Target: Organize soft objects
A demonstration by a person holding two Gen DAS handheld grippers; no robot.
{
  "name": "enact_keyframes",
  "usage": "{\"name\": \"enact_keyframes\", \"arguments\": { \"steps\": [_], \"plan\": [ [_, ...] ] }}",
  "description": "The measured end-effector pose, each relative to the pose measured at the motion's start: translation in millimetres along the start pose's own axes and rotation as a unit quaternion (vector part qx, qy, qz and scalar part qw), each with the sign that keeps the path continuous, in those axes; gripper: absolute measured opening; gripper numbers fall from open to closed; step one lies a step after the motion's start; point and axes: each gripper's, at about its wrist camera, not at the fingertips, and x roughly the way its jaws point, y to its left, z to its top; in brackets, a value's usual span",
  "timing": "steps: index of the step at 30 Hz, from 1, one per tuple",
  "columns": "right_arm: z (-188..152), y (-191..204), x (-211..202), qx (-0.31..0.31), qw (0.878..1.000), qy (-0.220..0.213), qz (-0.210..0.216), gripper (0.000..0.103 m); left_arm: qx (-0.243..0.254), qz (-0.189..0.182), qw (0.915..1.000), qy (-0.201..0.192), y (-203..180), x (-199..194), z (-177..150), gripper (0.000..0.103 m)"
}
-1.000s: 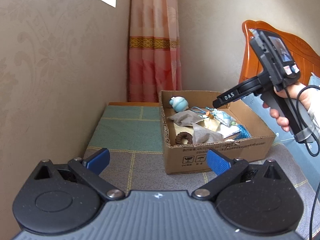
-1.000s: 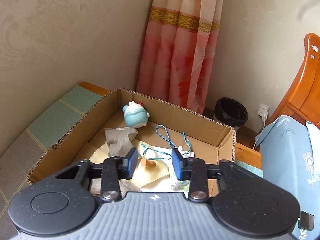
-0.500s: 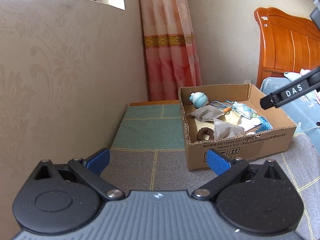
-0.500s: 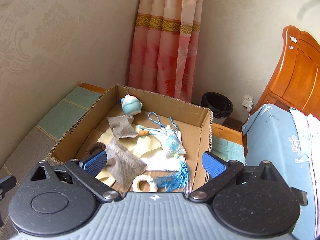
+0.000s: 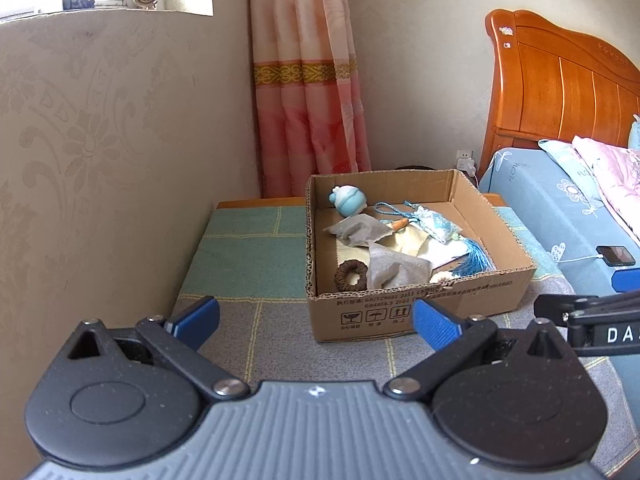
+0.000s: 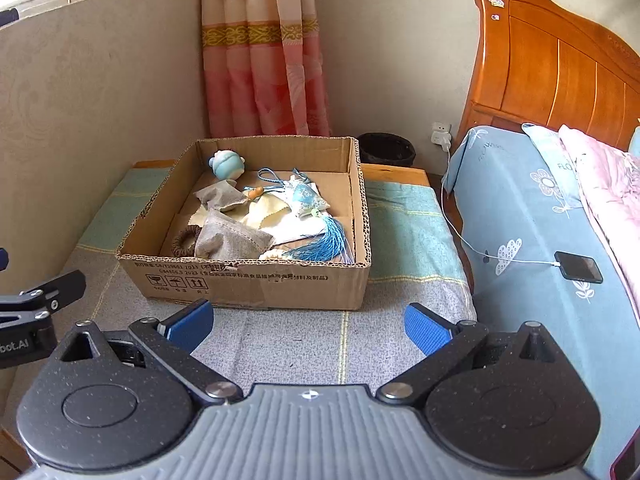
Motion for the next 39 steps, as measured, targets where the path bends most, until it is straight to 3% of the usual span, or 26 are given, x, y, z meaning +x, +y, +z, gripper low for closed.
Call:
{"name": "enact_keyframes", "arguments": {
  "steps": [39],
  "plan": [
    [-5.1, -5.9, -19.2, 0.015, 0.999, -0.028, 0.007, 0.103, 0.014, -0.004, 0.9998, 0.016, -16.5, -0.9, 6.1, 0.102]
  ]
}}
